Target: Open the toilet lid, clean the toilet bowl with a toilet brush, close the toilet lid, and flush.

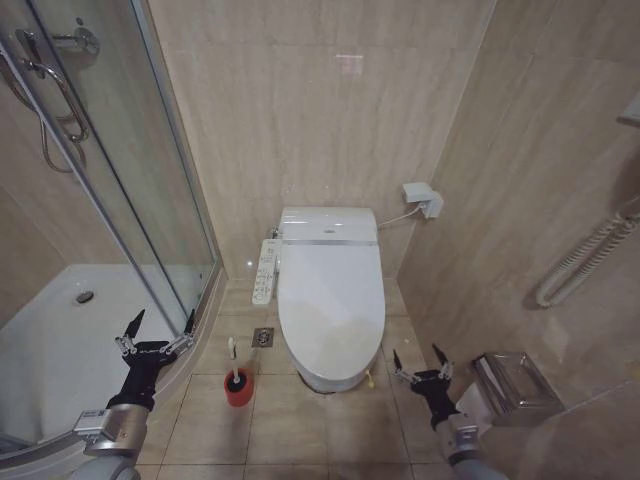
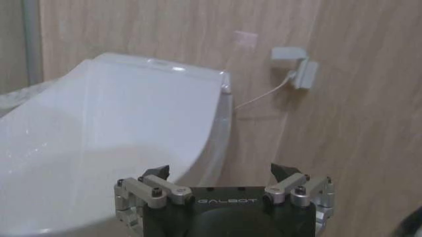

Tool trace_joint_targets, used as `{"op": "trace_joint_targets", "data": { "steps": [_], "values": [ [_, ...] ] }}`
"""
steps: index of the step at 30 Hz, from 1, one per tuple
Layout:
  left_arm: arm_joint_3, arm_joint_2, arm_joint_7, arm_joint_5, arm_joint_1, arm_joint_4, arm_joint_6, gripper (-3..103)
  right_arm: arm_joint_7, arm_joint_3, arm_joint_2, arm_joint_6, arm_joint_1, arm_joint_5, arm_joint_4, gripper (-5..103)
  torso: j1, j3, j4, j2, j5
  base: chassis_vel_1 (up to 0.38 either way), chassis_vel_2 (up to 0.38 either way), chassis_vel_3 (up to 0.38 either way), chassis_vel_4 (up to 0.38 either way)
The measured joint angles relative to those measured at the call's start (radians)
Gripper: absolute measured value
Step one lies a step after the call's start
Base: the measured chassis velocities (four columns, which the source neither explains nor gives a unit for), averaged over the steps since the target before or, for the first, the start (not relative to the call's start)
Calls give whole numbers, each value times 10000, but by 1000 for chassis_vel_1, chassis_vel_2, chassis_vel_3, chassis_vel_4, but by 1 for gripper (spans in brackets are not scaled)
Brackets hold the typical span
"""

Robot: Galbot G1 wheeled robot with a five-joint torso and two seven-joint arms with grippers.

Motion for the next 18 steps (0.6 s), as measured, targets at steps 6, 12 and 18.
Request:
{"op": "trace_joint_targets", "data": {
  "steps": [6, 12, 18],
  "values": [
    [0, 0, 0, 0, 0, 0, 0, 100, -16, -456, 100, 349, 301, -761, -1214, 100, 1, 0, 0, 0, 0, 0, 0, 0, 0],
    [0, 0, 0, 0, 0, 0, 0, 100, -24, -595, 33, 382, 255, -985, -1439, 100, 1, 0, -1, 0, 0, 0, 0, 0, 0],
    [0, 0, 0, 0, 1, 0, 0, 100, -176, -679, -23, 364, 376, -1231, -1760, 100, 1, 0, 0, 0, 0, 0, 0, 0, 0]
  ]
}}
